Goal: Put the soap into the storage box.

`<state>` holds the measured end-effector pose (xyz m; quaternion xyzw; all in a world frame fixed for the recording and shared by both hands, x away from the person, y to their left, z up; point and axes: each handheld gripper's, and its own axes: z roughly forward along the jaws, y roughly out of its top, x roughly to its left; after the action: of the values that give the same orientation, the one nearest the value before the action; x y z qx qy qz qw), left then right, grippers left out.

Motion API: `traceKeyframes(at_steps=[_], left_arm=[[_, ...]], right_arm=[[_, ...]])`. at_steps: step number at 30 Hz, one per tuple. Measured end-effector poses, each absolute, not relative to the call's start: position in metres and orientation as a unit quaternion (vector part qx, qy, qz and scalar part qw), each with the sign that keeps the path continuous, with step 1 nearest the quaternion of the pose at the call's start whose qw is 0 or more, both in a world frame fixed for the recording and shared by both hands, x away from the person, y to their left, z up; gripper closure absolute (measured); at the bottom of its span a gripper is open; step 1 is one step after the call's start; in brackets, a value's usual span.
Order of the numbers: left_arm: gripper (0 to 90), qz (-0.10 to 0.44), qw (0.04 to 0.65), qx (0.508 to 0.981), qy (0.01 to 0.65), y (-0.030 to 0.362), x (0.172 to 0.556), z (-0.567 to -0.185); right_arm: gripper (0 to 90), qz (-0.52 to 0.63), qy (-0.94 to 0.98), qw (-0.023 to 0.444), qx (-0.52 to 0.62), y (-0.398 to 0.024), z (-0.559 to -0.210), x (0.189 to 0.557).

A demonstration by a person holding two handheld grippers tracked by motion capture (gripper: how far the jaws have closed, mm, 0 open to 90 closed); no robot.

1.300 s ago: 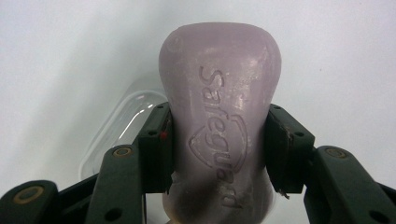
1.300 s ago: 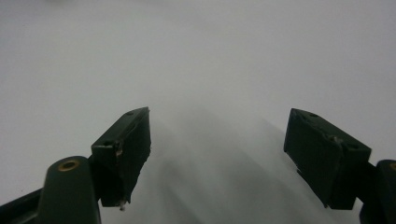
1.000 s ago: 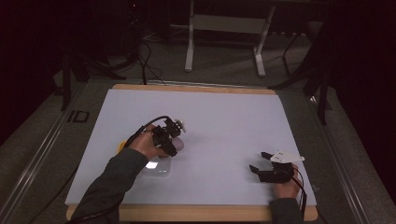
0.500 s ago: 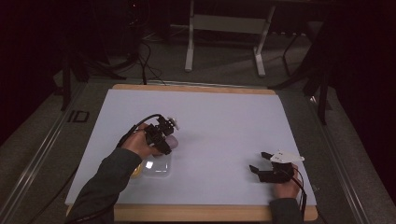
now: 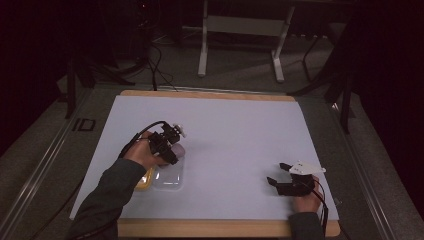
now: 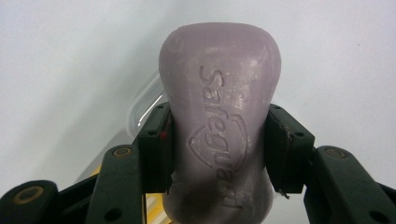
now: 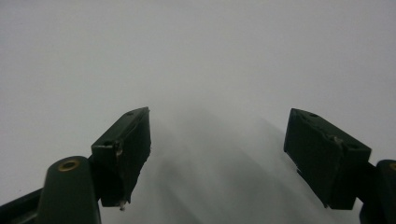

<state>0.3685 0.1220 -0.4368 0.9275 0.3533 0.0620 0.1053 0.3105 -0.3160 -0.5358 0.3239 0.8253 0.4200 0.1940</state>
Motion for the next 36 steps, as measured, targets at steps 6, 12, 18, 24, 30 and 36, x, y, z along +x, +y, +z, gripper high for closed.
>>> traceKeyframes(at_steps=[6, 12, 18, 24, 30, 36], left_arm=[[49.9, 0.066, 0.108, 0.923, 0.363, 0.130, 0.368, -0.433], [49.9, 0.068, 0.108, 0.920, 0.369, 0.139, 0.367, -0.430], [49.9, 0.070, 0.113, 0.916, 0.379, 0.147, 0.367, -0.428], [49.9, 0.070, 0.114, 0.911, 0.389, 0.157, 0.365, -0.426], [49.9, 0.072, 0.112, 0.906, 0.401, 0.169, 0.362, -0.428], [49.9, 0.068, 0.112, 0.901, 0.413, 0.178, 0.360, -0.433]], right_arm=[[22.5, 0.419, 0.826, 0.195, 0.324, -0.316, -0.536, 0.311], [22.5, 0.418, 0.827, 0.195, 0.323, -0.316, -0.536, 0.310], [22.5, 0.418, 0.826, 0.196, 0.323, -0.316, -0.536, 0.310], [22.5, 0.417, 0.826, 0.197, 0.323, -0.315, -0.536, 0.310], [22.5, 0.417, 0.826, 0.197, 0.323, -0.315, -0.536, 0.310], [22.5, 0.417, 0.826, 0.198, 0.323, -0.315, -0.536, 0.310]])
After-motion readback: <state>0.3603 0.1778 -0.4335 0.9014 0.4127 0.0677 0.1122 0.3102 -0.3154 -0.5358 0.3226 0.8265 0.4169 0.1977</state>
